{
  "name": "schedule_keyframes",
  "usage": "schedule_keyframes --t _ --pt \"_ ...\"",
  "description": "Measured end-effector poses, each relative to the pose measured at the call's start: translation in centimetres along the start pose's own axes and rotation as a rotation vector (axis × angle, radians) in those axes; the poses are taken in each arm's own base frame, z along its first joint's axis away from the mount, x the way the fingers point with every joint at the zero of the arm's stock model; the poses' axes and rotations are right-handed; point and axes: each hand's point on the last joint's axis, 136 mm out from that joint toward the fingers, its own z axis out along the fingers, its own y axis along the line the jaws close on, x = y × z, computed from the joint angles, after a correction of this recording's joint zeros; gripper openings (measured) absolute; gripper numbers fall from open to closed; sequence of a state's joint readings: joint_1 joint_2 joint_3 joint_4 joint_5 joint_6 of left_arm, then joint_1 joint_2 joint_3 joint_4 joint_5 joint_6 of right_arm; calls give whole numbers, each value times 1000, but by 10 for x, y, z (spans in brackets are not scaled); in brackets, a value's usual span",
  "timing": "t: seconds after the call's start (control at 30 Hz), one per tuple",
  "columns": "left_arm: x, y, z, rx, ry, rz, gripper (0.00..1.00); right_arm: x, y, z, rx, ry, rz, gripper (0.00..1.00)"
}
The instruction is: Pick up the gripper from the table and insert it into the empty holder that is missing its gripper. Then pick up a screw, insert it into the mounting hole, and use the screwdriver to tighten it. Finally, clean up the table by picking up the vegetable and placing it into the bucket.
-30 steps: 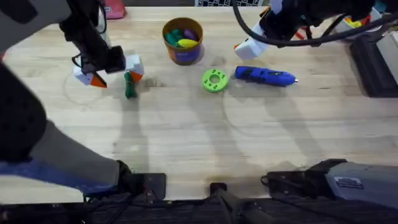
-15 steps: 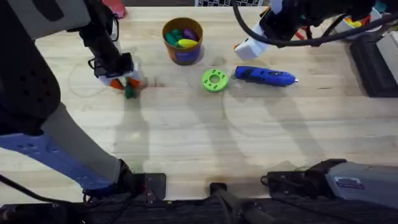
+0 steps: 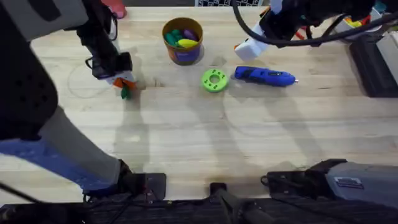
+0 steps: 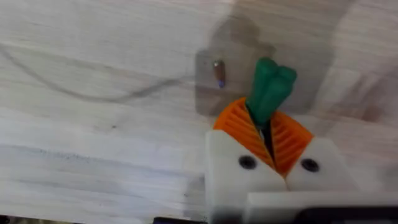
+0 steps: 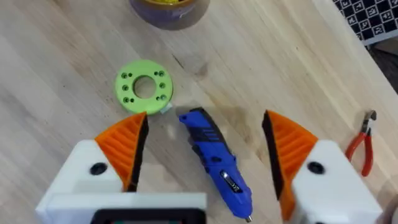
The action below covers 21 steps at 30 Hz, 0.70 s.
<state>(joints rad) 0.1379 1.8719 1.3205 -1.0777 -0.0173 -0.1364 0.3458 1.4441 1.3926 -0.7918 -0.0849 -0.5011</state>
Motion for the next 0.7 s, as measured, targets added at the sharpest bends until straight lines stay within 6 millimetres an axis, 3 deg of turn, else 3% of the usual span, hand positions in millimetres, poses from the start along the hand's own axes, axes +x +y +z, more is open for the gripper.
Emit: schedule_keyframes --t 0.13,0.4,0.47,0.6,0.7 --pt "0 -4 -41 39 -99 -1 17 0 0 0 0 0 0 994" --pt "-9 -21 -187 153 -523 37 17 0 0 0 0 0 0 994" --pt "-7 -27 -215 171 -596 59 17 0 0 0 0 0 0 994" --pt "-1 -46 -247 202 -676 116 17 0 0 0 -2 -1 0 994" --pt "-2 -66 -255 224 -706 170 17 0 0 0 -2 -1 3 994"
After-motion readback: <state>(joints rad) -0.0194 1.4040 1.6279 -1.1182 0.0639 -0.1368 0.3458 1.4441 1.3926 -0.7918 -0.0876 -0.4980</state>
